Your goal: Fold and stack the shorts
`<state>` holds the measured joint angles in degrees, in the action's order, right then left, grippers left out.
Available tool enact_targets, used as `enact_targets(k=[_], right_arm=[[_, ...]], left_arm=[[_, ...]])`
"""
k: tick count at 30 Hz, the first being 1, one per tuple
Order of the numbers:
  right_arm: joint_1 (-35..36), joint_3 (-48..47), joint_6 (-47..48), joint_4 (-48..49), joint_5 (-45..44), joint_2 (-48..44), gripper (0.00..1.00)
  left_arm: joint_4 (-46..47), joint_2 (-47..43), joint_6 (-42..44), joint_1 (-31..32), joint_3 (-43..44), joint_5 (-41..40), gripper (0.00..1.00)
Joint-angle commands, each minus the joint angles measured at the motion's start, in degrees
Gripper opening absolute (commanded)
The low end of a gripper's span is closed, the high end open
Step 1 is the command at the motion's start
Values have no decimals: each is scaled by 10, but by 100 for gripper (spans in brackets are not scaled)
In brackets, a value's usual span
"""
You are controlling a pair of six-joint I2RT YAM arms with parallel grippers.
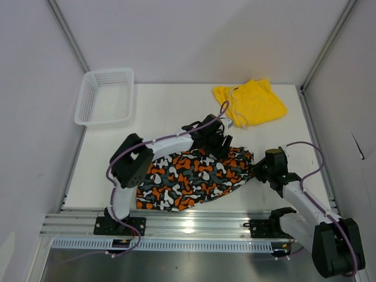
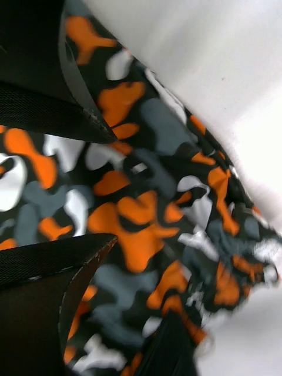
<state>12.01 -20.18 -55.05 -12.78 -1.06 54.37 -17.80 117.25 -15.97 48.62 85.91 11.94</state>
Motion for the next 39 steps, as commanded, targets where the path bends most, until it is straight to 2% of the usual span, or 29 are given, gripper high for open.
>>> enact_targets(k=[1, 10, 13, 14, 15, 17, 21, 25, 32, 39], right_arm=[[12, -40, 64, -39, -30, 17, 0], [75, -70, 92, -63, -106, 30, 0], [80, -73, 100, -68, -115, 31, 0], [80, -75, 106, -69, -116, 31, 0], [80, -78, 108, -72, -124, 32, 0], [79, -84, 116, -76, -131, 35, 0], [67, -105, 125, -71, -134, 64, 0], [50, -122, 124, -53, -129, 98, 0], [52, -154, 138, -32, -156, 133, 0], [85, -180, 172, -23, -190, 116, 0]], left_arm=[[41, -106, 1, -1, -42, -8, 66], [29, -213, -22, -19, -115, 14, 66], [49, -291, -33, -25, -176, 6, 66], [58, -314, -45, -28, -233, 3, 66], [65, -339, -52, -39, -252, -6, 67], [81, -406, -65, -55, -308, -13, 71], [73, -471, -97, -117, -393, -16, 74], [55, -478, -119, -167, -440, 18, 68], [79, -456, -158, -219, -510, 94, 68], [127, -375, -168, -254, -520, 141, 66]])
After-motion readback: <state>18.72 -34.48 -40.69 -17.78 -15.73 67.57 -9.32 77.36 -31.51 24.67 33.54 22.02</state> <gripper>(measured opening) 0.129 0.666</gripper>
